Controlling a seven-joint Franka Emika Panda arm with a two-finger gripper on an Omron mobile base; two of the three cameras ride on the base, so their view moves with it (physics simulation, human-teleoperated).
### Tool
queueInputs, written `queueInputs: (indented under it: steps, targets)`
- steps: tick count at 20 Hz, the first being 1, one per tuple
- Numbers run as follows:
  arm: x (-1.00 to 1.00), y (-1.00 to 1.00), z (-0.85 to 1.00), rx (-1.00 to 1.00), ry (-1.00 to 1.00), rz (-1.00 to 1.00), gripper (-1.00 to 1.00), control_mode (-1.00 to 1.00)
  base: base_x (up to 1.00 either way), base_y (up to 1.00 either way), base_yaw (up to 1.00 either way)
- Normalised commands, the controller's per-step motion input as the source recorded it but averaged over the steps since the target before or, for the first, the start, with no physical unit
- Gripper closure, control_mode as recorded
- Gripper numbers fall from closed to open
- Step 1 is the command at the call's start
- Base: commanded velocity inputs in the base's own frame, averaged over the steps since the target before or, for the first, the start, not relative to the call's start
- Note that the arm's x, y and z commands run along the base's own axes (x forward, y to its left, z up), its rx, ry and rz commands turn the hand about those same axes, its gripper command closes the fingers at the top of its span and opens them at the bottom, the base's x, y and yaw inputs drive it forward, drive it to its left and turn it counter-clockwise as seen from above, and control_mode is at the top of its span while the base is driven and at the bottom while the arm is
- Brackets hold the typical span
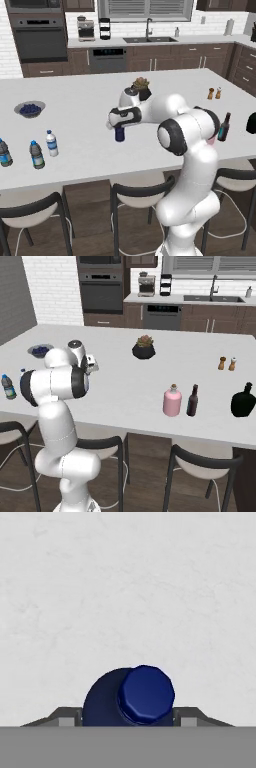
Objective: Move the plastic bottles in the middle to the plastics group, and the glass bottles in the middle to the glass group.
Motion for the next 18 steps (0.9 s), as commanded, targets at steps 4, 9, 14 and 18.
queueInputs:
  steps: [4, 9, 14, 18]
  targets:
    - [-0.52, 1.0, 0.32, 0.0, 0.04, 0.36, 1.0, -1.0, 0.0, 0.0, 0.0]
    - [-0.61, 1.0, 0.23, 0.0, 0.03, 0.39, 1.0, -1.0, 0.0, 0.0, 0.0]
    - [-0.8, 1.0, 0.08, 0.0, 0.02, 0.38, 1.0, -1.0, 0.0, 0.0, 0.0]
    - [-0.92, 0.81, 0.0, 0.0, 0.0, 0.34, 1.0, -1.0, 0.0, 0.0, 0.0]
